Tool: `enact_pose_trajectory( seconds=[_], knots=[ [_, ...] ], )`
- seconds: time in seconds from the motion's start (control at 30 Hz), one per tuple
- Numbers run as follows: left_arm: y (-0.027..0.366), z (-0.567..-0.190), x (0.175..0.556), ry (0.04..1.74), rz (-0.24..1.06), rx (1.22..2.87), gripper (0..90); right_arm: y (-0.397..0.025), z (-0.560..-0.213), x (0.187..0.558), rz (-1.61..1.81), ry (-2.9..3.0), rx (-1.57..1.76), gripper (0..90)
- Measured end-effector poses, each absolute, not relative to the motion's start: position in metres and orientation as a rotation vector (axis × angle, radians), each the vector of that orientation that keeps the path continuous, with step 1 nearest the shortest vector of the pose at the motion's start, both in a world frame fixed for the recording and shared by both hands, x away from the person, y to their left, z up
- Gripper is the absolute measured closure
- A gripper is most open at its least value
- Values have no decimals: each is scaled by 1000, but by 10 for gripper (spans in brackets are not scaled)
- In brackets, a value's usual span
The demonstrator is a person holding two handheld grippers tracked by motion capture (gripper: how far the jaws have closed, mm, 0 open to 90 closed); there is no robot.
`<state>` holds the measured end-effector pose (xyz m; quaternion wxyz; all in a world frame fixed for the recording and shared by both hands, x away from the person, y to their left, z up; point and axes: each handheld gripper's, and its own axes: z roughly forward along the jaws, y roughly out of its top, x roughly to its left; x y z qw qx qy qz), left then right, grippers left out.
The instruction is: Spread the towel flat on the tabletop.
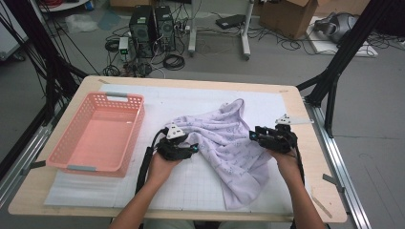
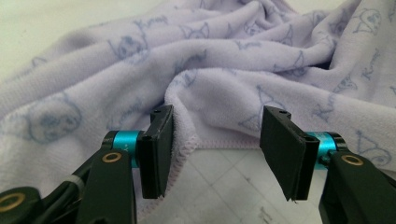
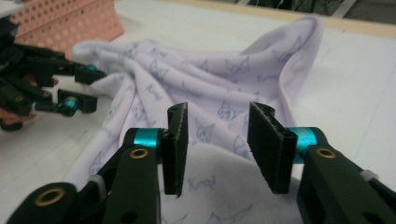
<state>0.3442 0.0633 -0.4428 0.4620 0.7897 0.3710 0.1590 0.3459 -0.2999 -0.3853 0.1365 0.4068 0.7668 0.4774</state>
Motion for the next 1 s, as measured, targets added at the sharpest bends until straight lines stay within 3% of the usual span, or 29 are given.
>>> enact_pose_trajectory(
  seconds=[0.17, 0.5, 0.6, 0.73, 0.9, 1.0],
  knots=[
    [65, -443, 342, 909, 393, 1937, 455, -295, -392, 343, 1061, 2259, 1108, 682],
    [65, -441, 339, 887, 369, 1938, 483, -324, -420, 335, 678, 2387, 1142, 679],
    [59, -441, 336, 856, 347, 1951, 525, -329, -419, 332, 716, 2440, 1182, 677],
    [48, -442, 331, 827, 291, 1956, 532, -333, -404, 329, 902, 2361, 1157, 572],
    [26, -444, 328, 813, 246, 1975, 391, -336, -387, 324, 1139, 2222, 1162, 572],
    [12, -445, 326, 779, 238, 2003, 388, -335, -386, 324, 1174, 2266, 1157, 611]
  ],
)
